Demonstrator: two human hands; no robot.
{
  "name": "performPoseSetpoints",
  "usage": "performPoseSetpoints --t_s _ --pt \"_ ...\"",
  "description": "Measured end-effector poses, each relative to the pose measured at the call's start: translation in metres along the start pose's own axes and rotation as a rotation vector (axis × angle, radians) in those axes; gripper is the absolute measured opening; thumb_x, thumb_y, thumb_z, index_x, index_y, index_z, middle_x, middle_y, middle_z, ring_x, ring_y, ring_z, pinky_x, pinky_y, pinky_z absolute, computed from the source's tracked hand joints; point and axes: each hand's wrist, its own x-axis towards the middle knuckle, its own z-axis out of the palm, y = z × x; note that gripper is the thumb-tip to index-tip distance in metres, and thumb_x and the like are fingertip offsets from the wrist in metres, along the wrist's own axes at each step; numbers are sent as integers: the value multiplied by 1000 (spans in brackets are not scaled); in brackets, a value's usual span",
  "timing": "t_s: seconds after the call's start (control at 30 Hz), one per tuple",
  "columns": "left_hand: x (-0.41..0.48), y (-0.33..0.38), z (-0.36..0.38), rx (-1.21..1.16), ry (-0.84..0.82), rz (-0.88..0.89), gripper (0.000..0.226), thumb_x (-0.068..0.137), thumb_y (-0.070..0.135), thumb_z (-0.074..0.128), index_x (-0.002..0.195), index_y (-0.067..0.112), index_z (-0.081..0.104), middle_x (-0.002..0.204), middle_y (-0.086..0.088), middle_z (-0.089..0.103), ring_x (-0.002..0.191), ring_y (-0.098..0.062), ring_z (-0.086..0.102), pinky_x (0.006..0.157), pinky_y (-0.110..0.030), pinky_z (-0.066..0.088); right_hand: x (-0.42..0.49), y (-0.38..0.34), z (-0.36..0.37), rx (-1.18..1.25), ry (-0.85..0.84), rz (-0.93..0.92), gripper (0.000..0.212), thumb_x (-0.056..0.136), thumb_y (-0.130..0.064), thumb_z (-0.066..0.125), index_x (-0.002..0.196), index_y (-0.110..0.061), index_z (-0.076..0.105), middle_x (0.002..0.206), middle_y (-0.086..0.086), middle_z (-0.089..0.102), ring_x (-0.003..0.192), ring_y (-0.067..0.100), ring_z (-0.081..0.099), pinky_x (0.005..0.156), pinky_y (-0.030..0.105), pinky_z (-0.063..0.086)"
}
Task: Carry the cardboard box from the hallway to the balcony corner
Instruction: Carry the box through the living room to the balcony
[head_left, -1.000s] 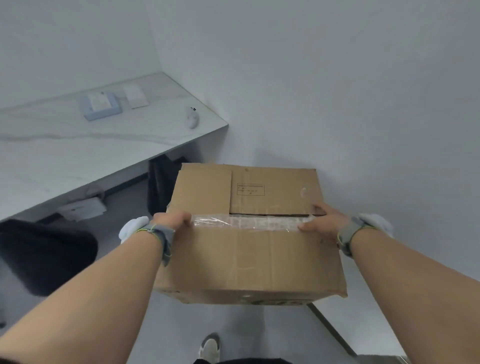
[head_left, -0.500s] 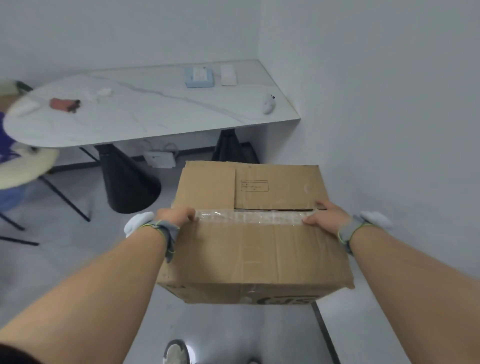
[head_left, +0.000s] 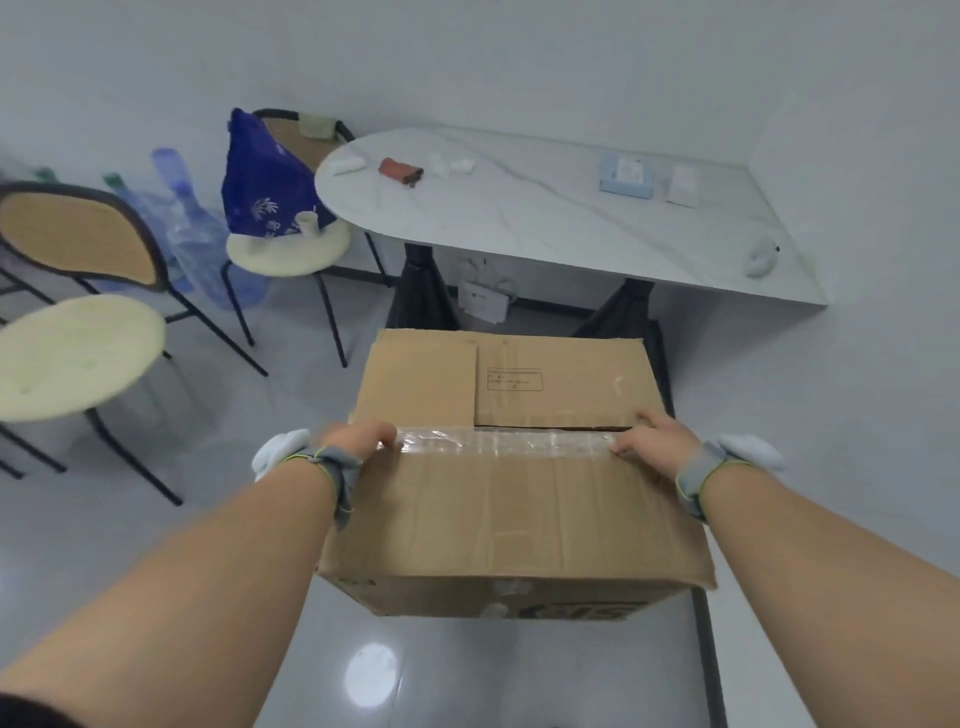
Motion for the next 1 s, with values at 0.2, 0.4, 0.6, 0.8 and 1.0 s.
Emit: performPoseSetpoints --t_s 0.2,0.4,0.6,0.8,1.0 --pt "-15 -67 -111 -124 142 -38 52 35 38 66 78 9 65 87 -8 62 70 -27 58 66 -33 43 -29 -75 102 -123 -123 -103 84 61 -32 70 140 -31 44 145 4 44 129 28 43 94 31 37" --pt "-24 -131 -210 -181 290 -52 67 43 33 63 104 5 64 85 -5 59 59 -22 52 58 -23 41 -60 -142 201 -180 -264 -235 76 69 -25 71 140 -26 43 143 5 46 127 27 45 96 30 37" --pt "-42 -185 -269 -290 482 -141 19 62 25 64 60 13 49 98 -13 52 89 -30 49 91 -42 43 -86 -196 281 -282 -390 -350 79 67 -27 72 140 -27 43 144 3 46 127 25 46 101 31 36" --pt "-44 -238 -320 -362 553 -242 21 79 19 56 59 15 50 104 -18 56 88 -28 50 76 -33 38 -102 -248 366 -404 -549 -458 78 68 -27 72 141 -25 41 142 4 47 125 27 49 104 36 39" --pt "-47 -284 -360 -479 651 -412 18 62 32 53 65 14 53 84 -17 62 69 -23 55 66 -30 45 -111 -304 456 -493 -720 -565 73 74 -20 71 142 -18 42 143 6 46 125 26 50 102 30 36"
